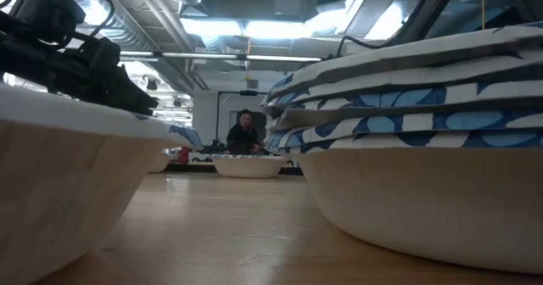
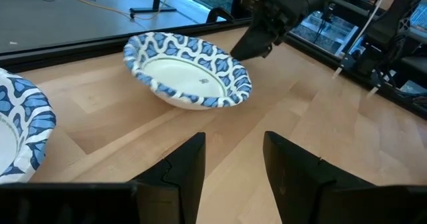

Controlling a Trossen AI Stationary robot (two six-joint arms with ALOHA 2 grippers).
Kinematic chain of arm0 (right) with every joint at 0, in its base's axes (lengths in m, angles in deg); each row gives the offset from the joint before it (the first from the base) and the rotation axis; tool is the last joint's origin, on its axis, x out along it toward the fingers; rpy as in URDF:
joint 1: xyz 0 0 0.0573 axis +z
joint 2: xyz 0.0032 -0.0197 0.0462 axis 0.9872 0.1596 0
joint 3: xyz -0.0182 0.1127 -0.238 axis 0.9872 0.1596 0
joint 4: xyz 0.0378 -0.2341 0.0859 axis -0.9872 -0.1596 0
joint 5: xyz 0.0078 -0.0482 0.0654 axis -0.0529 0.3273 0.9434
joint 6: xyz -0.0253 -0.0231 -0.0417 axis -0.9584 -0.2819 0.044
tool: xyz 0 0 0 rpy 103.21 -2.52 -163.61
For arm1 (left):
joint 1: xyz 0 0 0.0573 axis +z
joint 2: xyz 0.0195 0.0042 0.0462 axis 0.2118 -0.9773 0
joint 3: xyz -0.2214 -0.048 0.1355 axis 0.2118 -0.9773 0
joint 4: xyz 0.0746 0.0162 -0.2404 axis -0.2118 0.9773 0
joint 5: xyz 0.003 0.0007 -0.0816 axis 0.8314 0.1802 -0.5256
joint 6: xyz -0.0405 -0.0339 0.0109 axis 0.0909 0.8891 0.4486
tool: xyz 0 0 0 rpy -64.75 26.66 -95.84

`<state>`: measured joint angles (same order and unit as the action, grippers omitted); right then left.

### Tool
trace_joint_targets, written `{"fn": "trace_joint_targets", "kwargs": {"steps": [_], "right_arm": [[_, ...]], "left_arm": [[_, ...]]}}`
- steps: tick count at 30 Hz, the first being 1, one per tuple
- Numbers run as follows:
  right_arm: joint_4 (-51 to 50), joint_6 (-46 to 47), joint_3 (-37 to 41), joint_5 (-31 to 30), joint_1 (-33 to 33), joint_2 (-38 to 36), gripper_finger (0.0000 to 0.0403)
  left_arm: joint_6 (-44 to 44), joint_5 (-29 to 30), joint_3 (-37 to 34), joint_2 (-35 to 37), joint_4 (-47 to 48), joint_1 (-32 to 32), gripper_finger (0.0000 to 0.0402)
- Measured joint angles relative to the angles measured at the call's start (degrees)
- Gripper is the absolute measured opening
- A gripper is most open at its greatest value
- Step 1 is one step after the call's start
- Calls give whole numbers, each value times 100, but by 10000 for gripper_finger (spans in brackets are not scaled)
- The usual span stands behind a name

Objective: Nest bowls inside each other
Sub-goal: Stack the blue patterned bowl on the blue patterned bowls

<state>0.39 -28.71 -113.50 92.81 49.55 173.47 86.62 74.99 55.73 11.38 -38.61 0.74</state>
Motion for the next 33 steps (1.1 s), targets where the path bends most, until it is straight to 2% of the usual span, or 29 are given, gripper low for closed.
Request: {"fn": "trace_joint_targets", "kwargs": {"steps": [4, 17, 26, 33], "right_arm": [[429, 128, -7, 135, 7, 105, 152], [531, 148, -226, 220, 35, 228, 152], [-592, -185, -961, 188, 33, 295, 146], [-652, -293, -1299, 498, 46, 791, 132]], "left_arm": [[0, 0, 0, 0, -1, 2, 146], [-42, 2, 0, 0, -1, 0, 146], [-37, 2, 2, 2, -1, 0, 146], [-35, 2, 0, 2, -1, 0, 146]]}}
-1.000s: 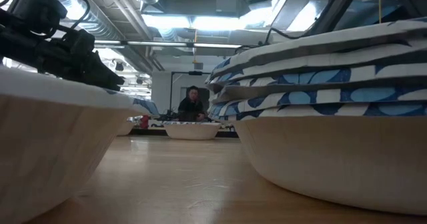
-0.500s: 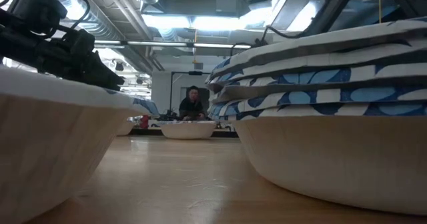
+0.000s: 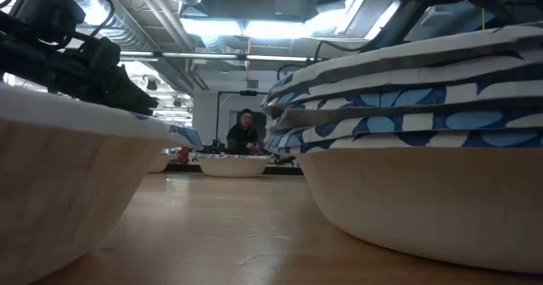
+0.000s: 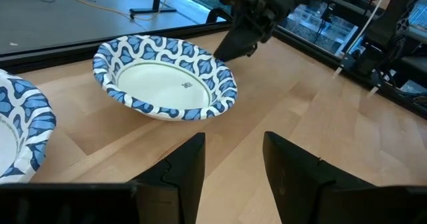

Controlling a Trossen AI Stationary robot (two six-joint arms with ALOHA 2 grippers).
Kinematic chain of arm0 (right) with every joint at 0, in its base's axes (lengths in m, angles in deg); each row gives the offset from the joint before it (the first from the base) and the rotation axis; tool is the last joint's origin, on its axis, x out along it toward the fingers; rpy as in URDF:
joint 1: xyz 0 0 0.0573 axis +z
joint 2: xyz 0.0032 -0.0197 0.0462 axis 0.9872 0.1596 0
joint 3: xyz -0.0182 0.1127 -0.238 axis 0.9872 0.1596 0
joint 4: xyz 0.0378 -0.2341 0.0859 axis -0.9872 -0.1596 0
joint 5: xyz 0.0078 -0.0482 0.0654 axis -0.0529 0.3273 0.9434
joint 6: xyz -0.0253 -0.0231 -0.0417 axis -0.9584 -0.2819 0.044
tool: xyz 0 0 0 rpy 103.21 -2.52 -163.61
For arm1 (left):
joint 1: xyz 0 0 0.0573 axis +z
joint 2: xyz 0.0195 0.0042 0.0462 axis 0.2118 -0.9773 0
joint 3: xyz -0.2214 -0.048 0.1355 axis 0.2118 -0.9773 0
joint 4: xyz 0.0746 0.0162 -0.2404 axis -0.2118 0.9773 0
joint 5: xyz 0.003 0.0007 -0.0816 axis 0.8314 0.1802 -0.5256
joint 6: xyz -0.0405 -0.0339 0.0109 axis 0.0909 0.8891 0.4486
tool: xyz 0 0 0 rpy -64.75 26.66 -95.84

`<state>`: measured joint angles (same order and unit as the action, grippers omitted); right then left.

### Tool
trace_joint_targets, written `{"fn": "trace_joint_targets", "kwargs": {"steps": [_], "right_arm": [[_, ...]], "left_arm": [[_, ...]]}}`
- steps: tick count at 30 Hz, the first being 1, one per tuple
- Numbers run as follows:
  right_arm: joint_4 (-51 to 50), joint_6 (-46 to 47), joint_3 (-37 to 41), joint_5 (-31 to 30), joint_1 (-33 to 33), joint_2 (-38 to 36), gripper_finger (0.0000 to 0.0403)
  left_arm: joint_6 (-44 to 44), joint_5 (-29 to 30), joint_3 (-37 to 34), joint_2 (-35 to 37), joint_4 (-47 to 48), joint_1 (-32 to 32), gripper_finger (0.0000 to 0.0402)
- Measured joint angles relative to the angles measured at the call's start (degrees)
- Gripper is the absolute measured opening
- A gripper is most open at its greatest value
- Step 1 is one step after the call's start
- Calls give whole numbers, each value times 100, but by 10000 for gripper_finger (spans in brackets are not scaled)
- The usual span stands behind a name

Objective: Nest bowls inside each other
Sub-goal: Stack the blue patterned bowl on the blue patterned bowls

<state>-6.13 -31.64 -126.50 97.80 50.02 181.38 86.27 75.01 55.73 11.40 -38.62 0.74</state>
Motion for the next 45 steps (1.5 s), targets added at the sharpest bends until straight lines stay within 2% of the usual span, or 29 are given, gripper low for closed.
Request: {"fn": "trace_joint_targets", "kwargs": {"steps": [5, 11, 15, 19, 21, 26, 31, 33, 39, 45], "right_arm": [[8, -9, -279, 97, 82, 393, 132], [-430, -155, -639, -15, 118, 451, 124], [-543, -168, -668, 52, 62, 467, 84], [-534, -282, -673, 396, -11, 464, 24], [-481, -332, -673, 567, -25, 464, 10], [-472, -406, -672, 933, -27, 449, 8], [-377, -563, -707, 2011, -27, 393, 6], [-387, -668, -775, 2261, 16, 332, 6], [-538, -1131, -902, 2374, 241, -217, 6], [-1881, -1895, -904, 2015, 486, -1110, 6]], "left_arm": [[2, -19, 2, 0, 2, 0, 146], [-2, -19, 0, 0, 1, 0, 146], [-2, -19, 1, 0, 2, 0, 146], [-4, -19, 1, 0, 2, 0, 146], [-4, -19, 2, 0, 2, 0, 146], [-5, -19, 2, 0, 2, 0, 146], [-2, -19, 0, 0, 2, 0, 146], [-2, -19, 0, 0, 2, 2, 146], [5, -33, 1, 0, 2, 1, 146], [36, -100, 1, 0, 2, 2, 146]]}}
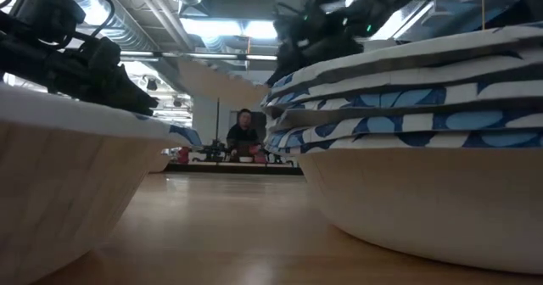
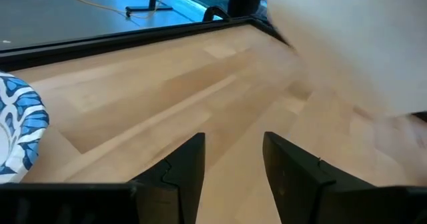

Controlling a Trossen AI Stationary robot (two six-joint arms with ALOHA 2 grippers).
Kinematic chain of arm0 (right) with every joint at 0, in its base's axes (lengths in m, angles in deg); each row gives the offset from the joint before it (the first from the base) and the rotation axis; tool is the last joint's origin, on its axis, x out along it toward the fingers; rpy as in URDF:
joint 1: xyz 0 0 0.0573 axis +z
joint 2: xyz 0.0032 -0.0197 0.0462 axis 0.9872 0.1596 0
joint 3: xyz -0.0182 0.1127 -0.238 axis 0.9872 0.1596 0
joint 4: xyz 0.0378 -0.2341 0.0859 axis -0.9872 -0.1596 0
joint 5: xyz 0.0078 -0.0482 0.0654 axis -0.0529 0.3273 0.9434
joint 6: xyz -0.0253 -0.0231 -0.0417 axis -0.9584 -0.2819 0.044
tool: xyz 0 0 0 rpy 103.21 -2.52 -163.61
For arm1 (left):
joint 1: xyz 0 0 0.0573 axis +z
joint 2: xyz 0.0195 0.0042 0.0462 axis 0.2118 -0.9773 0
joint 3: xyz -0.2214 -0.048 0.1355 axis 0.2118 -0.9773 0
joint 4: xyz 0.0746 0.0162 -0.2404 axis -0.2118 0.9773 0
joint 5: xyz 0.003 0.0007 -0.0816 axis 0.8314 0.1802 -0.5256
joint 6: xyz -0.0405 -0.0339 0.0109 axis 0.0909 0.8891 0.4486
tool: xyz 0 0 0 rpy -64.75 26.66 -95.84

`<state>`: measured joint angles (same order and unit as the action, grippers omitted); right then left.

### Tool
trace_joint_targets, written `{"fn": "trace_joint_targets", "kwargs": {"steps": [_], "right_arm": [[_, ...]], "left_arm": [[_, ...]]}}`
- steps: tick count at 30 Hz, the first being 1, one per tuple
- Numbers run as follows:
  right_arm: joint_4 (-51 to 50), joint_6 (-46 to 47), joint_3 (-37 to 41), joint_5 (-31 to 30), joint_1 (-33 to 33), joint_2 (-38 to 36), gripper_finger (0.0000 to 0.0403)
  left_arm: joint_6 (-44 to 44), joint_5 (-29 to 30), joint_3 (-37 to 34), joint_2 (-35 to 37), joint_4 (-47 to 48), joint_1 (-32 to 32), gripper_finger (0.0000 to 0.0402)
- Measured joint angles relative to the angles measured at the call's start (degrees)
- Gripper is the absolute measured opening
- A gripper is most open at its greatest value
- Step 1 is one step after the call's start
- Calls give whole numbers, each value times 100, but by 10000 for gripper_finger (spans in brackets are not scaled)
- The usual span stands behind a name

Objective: Nest bowls inside each other
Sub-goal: Stack the blue patterned bowl on the blue patterned bowls

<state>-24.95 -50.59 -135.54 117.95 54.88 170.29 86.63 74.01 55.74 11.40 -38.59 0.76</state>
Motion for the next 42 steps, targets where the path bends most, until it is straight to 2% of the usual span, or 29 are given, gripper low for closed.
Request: {"fn": "trace_joint_targets", "kwargs": {"steps": [5, 10, 15, 20, 26, 31, 34, 42], "right_arm": [[-1780, -516, 0, -409, 296, -722, 6], [-3146, -527, 2, -415, 806, -1334, 6], [-3758, -177, 2, -405, 1452, -1789, 6], [-4091, 253, 13, -440, 2111, -1863, 5], [-3613, 927, 696, -403, 2691, -1856, 5], [-1636, 1688, 1656, 12, 3104, -1856, 5], [-764, 2149, 2123, 29, 3295, -1858, 5], [-263, 2810, 2915, -520, 3618, -1856, 5]], "left_arm": [[1, -31, 1, 0, 2, 1, 146], [-1, -31, -1, 0, 2, 0, 146], [1, -44, 1, 0, 5, 1, 146], [7, -50, 1, 0, 4, 1, 146], [120, -97, 1, 0, 5, 1, 146], [152, -207, 0, 0, 5, -2, 146], [152, -206, 1, 0, 7, -2, 146], [152, -204, 1, 0, 7, -2, 146]]}}
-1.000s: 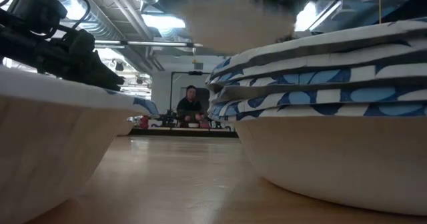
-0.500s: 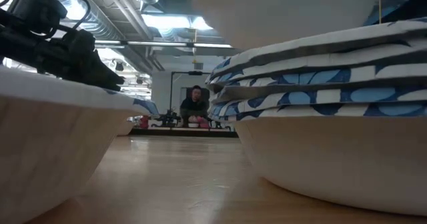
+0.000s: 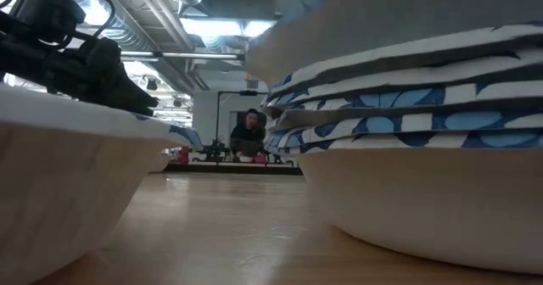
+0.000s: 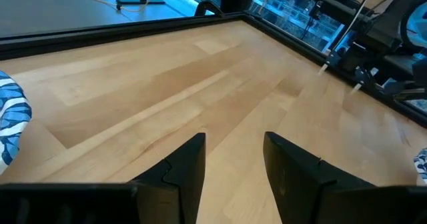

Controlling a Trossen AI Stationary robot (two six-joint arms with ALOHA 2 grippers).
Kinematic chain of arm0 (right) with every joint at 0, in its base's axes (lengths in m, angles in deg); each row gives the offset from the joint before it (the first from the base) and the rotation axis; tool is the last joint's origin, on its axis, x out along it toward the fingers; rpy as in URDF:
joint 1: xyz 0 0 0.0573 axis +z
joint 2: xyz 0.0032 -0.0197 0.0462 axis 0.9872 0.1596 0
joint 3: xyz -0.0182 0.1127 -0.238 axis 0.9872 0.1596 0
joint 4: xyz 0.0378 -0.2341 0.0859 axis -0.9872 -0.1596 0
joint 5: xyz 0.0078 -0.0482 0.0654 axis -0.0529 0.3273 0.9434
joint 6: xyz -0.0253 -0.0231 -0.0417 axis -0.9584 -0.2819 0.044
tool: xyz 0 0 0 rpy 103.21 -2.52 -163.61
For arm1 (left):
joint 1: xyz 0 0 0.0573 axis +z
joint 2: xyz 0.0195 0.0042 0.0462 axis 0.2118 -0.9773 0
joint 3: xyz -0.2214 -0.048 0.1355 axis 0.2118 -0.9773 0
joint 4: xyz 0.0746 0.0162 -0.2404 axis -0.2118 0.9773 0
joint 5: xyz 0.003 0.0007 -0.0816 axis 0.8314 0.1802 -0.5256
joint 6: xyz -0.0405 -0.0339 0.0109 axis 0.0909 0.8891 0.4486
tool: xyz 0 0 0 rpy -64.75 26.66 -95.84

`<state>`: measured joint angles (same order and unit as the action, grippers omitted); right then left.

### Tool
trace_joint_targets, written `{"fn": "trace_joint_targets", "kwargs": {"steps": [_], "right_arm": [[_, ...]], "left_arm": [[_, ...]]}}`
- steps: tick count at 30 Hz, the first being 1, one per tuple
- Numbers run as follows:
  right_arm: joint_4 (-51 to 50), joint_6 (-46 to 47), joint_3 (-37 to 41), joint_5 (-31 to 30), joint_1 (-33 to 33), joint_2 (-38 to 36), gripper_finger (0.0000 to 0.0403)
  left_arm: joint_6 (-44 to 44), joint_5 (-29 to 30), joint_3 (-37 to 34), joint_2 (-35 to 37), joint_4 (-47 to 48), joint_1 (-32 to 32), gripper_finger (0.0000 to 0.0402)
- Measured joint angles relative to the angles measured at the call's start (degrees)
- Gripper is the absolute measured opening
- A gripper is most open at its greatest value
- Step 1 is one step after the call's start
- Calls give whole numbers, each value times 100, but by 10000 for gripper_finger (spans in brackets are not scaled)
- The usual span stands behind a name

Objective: Nest bowls inside each other
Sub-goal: Stack the blue patterned bowl on the blue patterned bowls

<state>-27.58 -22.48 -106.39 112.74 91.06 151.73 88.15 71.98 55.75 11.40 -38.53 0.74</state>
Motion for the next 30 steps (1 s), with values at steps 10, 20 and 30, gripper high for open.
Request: {"fn": "trace_joint_targets", "kwargs": {"steps": [10, 20, 30], "right_arm": [[83, 119, 93, -445, 90, 0, 29], [-74, 122, 91, -523, 90, 0, 119], [-54, -486, 86, -1975, 77, -414, 190]], "left_arm": [[0, 0, -1, 0, 0, 0, 146], [-2, 0, 0, 0, 0, 0, 146], [-2, 2, 0, 0, -29, 2, 146]]}}
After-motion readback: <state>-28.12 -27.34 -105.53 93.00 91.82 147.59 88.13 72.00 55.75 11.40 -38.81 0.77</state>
